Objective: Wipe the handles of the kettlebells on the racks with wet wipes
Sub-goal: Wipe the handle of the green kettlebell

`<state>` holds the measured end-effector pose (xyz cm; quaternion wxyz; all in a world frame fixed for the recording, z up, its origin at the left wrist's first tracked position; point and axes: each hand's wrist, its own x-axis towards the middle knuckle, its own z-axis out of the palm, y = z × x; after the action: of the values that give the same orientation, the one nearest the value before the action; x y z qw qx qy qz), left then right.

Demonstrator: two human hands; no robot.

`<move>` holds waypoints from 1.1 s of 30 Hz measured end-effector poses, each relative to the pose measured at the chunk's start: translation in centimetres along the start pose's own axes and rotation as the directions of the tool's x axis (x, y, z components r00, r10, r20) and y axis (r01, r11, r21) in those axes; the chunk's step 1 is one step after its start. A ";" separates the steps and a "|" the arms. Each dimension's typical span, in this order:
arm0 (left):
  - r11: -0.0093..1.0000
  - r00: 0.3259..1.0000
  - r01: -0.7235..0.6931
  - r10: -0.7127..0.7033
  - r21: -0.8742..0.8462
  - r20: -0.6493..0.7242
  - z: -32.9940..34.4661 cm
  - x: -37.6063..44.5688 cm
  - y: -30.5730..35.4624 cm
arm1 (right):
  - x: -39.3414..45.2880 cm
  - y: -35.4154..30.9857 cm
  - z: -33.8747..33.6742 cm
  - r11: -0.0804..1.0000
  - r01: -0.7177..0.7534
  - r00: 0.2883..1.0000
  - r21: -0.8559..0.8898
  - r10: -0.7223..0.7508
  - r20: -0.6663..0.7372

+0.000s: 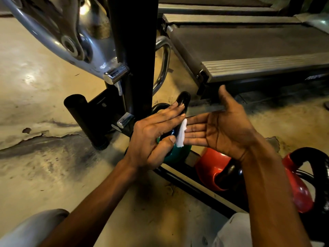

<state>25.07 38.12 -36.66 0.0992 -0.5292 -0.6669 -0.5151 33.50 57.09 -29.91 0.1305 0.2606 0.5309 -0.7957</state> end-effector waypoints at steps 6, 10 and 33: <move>0.992 0.997 -0.060 0.055 0.107 0.055 -0.2 0.0 0.4 | 0.5 0.7 0.2 0.995 -0.032 0.999 -0.096 0.033 0.004; 0.972 0.989 -0.125 0.105 0.201 0.106 0.1 -0.8 0.9 | 0.2 0.6 0.1 0.998 0.003 0.997 0.063 -0.008 0.082; 0.720 0.925 0.264 -0.378 0.642 0.044 4.9 -3.6 7.5 | 0.9 1.0 -0.9 0.999 -0.031 0.992 -0.018 0.032 0.122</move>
<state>34.62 39.14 -36.96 0.1199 -0.3841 -0.8870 -0.2264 33.43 57.55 -31.45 0.1774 0.2187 0.5241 -0.8038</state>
